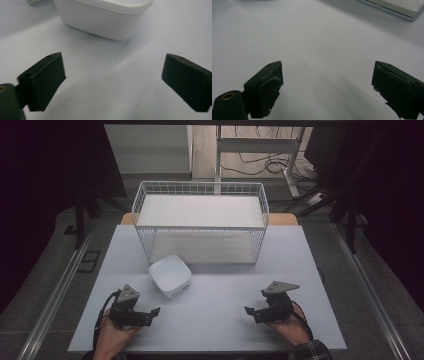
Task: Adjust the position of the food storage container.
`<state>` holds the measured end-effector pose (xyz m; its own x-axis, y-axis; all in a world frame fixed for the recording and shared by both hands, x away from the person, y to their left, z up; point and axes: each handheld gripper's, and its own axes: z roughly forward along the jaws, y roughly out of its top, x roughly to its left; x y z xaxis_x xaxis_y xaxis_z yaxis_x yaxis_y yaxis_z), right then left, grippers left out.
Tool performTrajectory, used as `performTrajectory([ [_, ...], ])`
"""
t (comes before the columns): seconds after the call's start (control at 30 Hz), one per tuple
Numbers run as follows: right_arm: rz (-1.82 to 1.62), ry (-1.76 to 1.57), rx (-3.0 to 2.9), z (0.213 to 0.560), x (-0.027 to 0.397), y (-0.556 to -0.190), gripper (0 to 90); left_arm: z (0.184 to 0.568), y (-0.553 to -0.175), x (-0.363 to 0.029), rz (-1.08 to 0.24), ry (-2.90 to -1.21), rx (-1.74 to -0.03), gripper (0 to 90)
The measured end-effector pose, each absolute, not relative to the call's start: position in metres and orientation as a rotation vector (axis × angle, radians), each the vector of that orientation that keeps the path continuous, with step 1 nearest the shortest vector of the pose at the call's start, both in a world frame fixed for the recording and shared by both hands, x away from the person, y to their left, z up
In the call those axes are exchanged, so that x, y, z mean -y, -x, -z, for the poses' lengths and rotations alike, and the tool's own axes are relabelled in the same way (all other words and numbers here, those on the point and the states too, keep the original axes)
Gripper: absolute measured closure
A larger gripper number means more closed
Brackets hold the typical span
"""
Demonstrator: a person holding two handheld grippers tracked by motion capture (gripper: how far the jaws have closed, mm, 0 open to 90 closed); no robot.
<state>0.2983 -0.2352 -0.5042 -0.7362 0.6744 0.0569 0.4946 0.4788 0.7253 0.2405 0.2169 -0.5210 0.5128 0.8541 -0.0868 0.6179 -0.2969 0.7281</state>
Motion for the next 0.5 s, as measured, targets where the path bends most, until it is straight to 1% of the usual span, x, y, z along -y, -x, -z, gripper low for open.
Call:
performTrajectory([
  [0.1, -1.105, -1.001, -2.489, 0.504, 0.235, -0.299, 10.5, 0.517, -0.241, -0.217, -0.429, -2.036, -1.180, 16.4],
  [0.2, -1.101, -0.999, -2.493, 0.505, 0.234, -0.299, 11.0, 0.513, -0.243, -0.221, -0.433, -2.023, -1.168, 29.1],
  [0.37, -1.091, -0.994, -2.495, 0.505, 0.234, -0.301, 11.4, 0.504, -0.251, -0.231, -0.434, -1.982, -1.170, 53.3],
  [0.5, -1.096, -0.990, -2.488, 0.505, 0.235, -0.301, 11.6, 0.497, -0.259, -0.233, -0.430, -1.968, -1.157, 69.2],
])
